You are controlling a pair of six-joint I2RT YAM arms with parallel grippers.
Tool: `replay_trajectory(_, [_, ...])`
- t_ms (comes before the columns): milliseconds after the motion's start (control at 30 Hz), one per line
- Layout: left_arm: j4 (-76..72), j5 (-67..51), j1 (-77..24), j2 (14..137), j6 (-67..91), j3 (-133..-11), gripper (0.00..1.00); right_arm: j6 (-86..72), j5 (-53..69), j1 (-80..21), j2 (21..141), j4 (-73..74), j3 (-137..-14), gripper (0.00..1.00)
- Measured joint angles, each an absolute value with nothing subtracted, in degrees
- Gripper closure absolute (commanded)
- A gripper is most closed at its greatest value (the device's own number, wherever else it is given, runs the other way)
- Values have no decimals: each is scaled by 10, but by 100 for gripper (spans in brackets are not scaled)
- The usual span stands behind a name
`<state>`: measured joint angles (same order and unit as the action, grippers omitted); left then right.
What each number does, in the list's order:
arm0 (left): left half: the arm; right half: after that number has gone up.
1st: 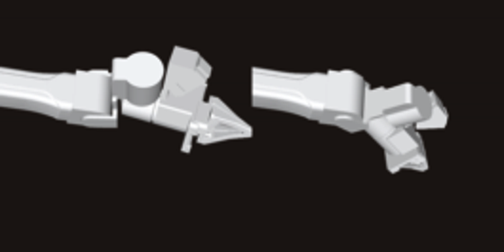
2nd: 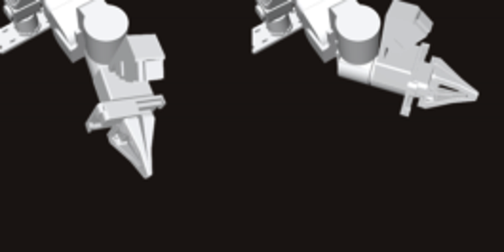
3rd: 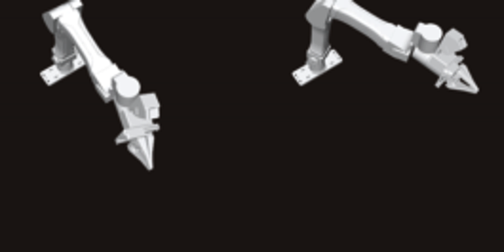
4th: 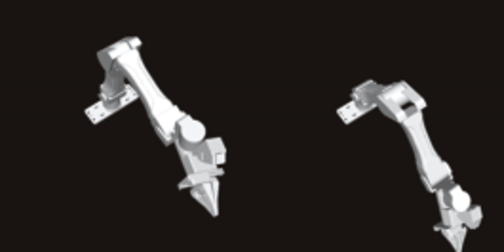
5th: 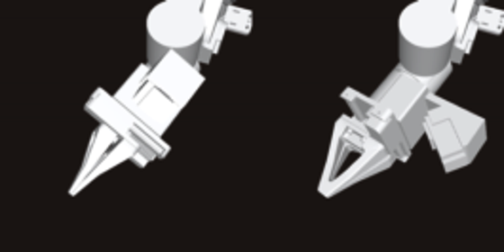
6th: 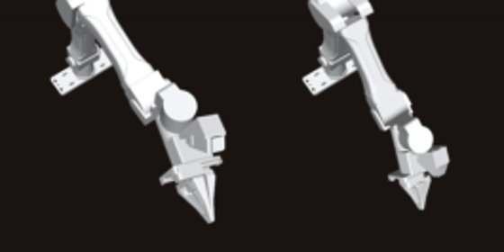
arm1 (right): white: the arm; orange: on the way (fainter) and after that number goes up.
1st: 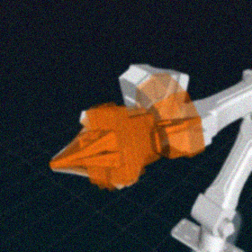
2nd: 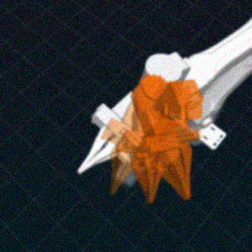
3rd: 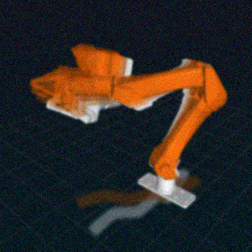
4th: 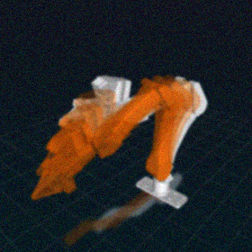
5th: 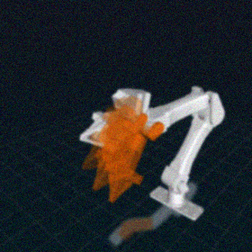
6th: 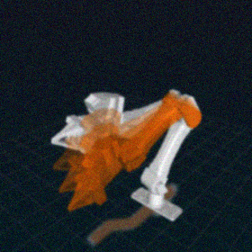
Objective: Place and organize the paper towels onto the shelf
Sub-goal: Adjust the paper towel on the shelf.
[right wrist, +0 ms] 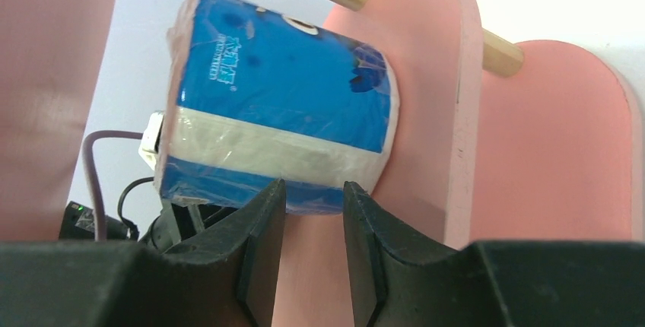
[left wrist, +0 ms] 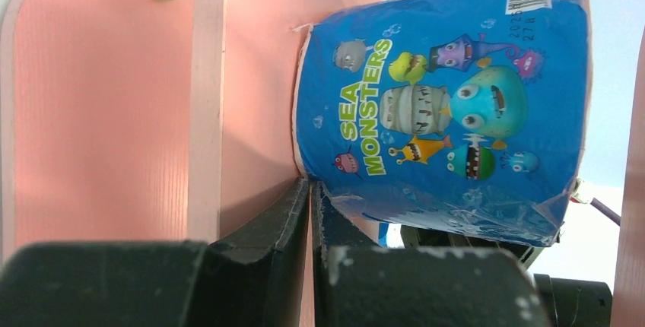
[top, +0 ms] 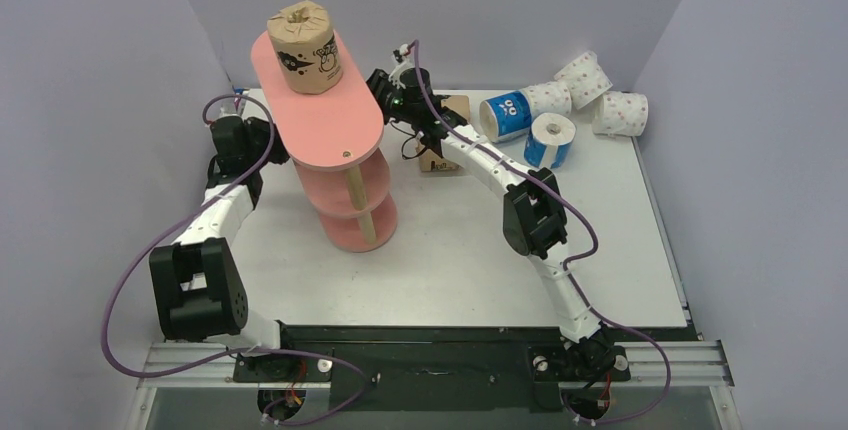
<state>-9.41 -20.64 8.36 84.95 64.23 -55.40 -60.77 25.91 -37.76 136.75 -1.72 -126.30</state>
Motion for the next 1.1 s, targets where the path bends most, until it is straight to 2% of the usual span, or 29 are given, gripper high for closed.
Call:
replay_trajectory(633, [-102, -203, 94, 863, 654, -569, 96, -609, 264, -368, 1366, -32, -1256, 68])
replay_trajectory(833, [-88, -201, 110, 802, 654, -562, 93, -609, 264, -363, 1350, -42, -1204, 67])
replay_trajectory(1100, [-41, -196, 120, 688, 644, -525, 86, -599, 253, -356, 1232, -46, -1069, 62])
